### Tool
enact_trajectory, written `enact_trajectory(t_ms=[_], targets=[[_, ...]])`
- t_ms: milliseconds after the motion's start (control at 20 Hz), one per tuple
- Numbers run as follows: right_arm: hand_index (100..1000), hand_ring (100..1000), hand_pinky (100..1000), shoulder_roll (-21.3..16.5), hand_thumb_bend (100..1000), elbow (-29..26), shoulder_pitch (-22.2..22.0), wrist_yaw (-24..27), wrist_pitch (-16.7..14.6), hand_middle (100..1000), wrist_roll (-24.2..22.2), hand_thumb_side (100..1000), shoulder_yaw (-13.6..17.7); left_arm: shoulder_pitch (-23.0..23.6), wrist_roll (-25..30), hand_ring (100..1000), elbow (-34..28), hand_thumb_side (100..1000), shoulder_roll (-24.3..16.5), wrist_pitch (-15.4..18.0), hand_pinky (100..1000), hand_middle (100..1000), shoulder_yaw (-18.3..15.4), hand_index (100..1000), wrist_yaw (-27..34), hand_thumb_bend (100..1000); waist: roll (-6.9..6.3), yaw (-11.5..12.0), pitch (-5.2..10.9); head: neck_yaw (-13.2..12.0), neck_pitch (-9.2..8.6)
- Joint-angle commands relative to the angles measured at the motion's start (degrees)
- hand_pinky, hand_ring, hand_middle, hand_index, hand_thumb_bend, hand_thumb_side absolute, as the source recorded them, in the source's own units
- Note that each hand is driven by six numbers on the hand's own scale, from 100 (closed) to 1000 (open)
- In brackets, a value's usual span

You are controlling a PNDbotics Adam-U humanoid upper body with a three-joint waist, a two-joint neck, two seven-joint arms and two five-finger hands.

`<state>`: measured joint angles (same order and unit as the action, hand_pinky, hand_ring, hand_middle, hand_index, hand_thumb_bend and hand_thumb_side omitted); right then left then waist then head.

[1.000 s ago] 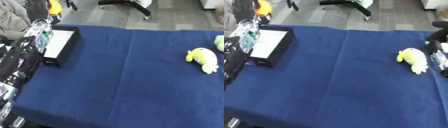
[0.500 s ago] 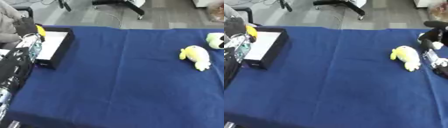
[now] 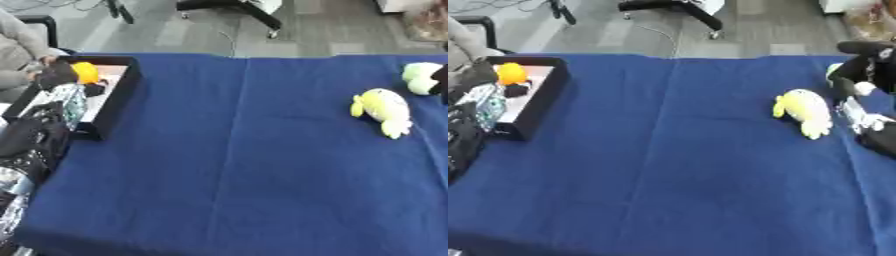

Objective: Pick up the objects with one hand, pass them to the other hand, and then place them into the box on the other side of the table.

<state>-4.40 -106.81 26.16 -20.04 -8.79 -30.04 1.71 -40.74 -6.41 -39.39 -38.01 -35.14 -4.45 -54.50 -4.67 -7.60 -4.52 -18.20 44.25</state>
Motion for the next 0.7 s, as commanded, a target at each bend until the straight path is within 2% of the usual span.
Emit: enact_trajectory(t_ms=[50, 150, 250, 450, 650, 700], targets=[[851, 563, 753, -0.71, 100, -0.38, 0.51, -0.40, 0.14, 580, 0.22, 478, 0.57, -3.22, -2.23, 814, -5.12, 560, -3.25, 3.01, 851, 822, -2.13, 929, 0.45, 368, -0.18, 0.25, 1.46, 1.42, -0.14], [849, 562, 752, -0.74, 100, -0.21, 0.35, -0.50, 0.23, 579, 0.50, 477, 0.84, -5.40, -4.14, 776, -8.25, 476, -2.93, 4.94, 813, 788, -2.49, 907, 1.60, 301, 0.08, 0.27, 1.45, 2.83, -0.14], [849, 562, 751, -0.90, 100, 0.04, 0.40, -0.73, 0.40, 580, 0.97, 473, 1.40, -8.20, -6.01, 763, -11.30, 409, -2.31, 6.82, 799, 769, -2.22, 890, 1.98, 304, 0.46, 0.33, 1.21, 4.90, -0.14], [863, 563, 749, -2.40, 100, 1.56, 1.15, -1.99, 1.10, 582, 2.71, 435, 3.22, -11.57, -9.65, 739, -17.22, 402, 0.79, 10.47, 779, 738, -2.43, 866, 3.76, 250, 1.33, 0.40, 0.85, 9.43, -0.14], [882, 566, 750, -5.49, 100, 5.82, 3.92, -4.78, 2.16, 589, 5.70, 368, 4.59, -13.32, -12.91, 732, -22.52, 392, 5.77, 13.73, 781, 724, 0.34, 852, 6.90, 244, 2.19, 0.56, 0.57, 15.10, -0.14], [893, 576, 753, -6.43, 100, 7.20, 4.88, -5.64, 2.52, 601, 6.56, 336, 4.73, -13.00, -13.79, 724, -23.95, 416, 7.18, 14.60, 776, 716, 1.45, 851, 7.78, 220, 2.38, 0.65, 0.49, 16.57, -0.14]])
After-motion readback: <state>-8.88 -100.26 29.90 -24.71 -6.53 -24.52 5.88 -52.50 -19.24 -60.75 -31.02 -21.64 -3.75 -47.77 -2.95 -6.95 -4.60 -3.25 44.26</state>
